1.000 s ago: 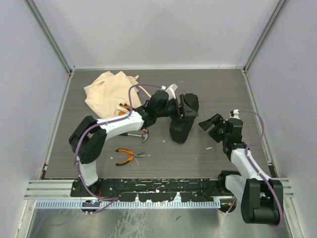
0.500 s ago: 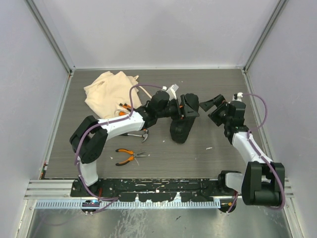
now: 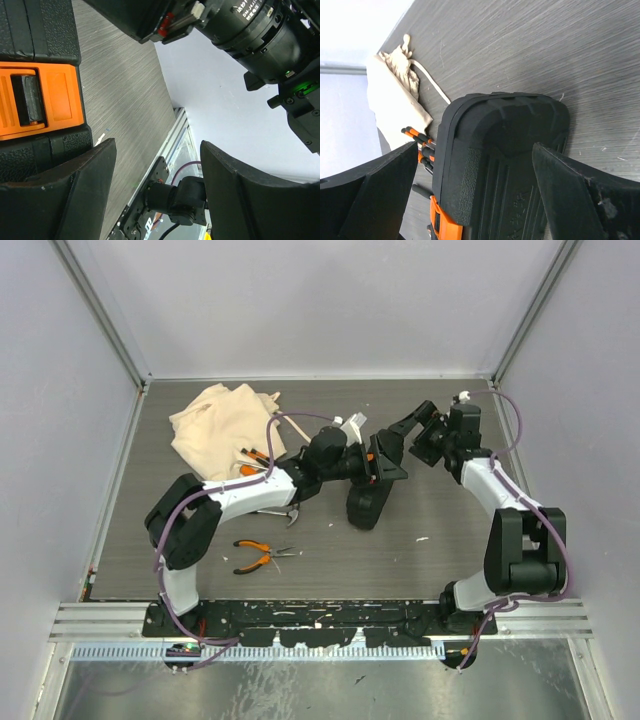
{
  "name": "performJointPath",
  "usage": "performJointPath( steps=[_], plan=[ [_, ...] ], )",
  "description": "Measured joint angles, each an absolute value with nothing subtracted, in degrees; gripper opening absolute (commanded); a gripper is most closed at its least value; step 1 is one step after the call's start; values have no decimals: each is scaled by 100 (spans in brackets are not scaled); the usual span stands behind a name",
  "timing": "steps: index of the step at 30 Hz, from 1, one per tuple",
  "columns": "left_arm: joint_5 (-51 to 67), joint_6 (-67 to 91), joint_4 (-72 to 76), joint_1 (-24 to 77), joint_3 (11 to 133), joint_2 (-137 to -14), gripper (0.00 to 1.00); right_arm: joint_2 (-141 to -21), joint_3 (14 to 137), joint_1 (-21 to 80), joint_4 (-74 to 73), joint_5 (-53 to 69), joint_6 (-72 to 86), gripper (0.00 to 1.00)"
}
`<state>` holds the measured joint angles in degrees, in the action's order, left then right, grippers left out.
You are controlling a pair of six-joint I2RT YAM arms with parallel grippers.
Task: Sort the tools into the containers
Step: Adjust the storage box at the center of the board.
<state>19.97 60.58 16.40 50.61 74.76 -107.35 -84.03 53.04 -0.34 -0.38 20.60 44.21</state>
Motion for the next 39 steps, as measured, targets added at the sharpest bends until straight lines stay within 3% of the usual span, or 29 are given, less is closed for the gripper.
performJointPath(
  steps=[23, 39],
  plan=[
    [1992, 5898, 1479, 5144, 7566, -10742, 69, -8842, 5527, 545, -370, 1544, 3876, 96],
    [987, 3492, -1970, 4759, 8897, -9902, 65, -8735, 5142, 545, 257, 1601, 3953, 90]
  ],
)
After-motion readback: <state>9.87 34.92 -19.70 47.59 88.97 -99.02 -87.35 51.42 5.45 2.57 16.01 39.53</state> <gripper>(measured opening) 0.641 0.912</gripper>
